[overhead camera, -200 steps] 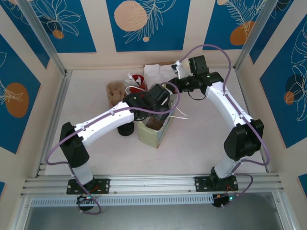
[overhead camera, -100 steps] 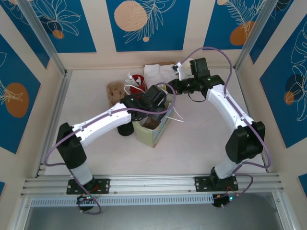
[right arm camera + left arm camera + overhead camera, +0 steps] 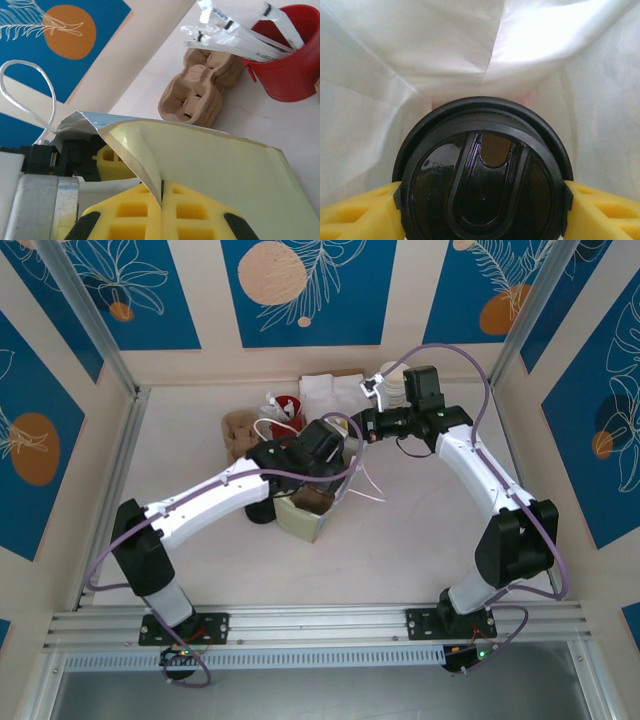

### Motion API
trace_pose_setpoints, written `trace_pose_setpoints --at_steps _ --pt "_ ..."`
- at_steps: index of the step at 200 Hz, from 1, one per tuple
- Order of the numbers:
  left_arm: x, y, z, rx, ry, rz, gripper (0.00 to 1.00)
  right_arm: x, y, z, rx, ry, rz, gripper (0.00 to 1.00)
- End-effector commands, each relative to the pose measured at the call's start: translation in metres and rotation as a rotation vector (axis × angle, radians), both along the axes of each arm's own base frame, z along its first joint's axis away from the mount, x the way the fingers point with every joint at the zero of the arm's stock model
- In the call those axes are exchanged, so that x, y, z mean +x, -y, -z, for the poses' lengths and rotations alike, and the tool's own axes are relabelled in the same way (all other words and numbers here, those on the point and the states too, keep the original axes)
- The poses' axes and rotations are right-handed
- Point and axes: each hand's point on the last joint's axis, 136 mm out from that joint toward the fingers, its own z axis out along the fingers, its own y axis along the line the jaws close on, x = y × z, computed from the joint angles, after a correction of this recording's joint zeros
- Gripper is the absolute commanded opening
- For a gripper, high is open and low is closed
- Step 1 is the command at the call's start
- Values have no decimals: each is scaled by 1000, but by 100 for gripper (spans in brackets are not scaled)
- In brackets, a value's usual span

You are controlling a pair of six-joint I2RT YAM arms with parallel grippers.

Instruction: Pack the takeout coffee

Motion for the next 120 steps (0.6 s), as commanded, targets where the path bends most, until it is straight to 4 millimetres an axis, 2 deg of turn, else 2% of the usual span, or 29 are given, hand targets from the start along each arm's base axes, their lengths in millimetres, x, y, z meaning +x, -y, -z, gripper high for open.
trace_pose_setpoints --at_steps 1,60,97,120 --pt "-7 -4 -10 1 33 -10 71 -12 -6 -30 58 106 -121 0" --pt "-6 4 -12 -19 95 -10 71 -13 -8 -46 43 138 -191 0" --pt "1 2 -17 -39 153 -47 71 -19 -11 -41 43 115 -201 0" --pt "4 1 -12 -30 158 -65 71 -22 -12 -39 45 103 -208 0"
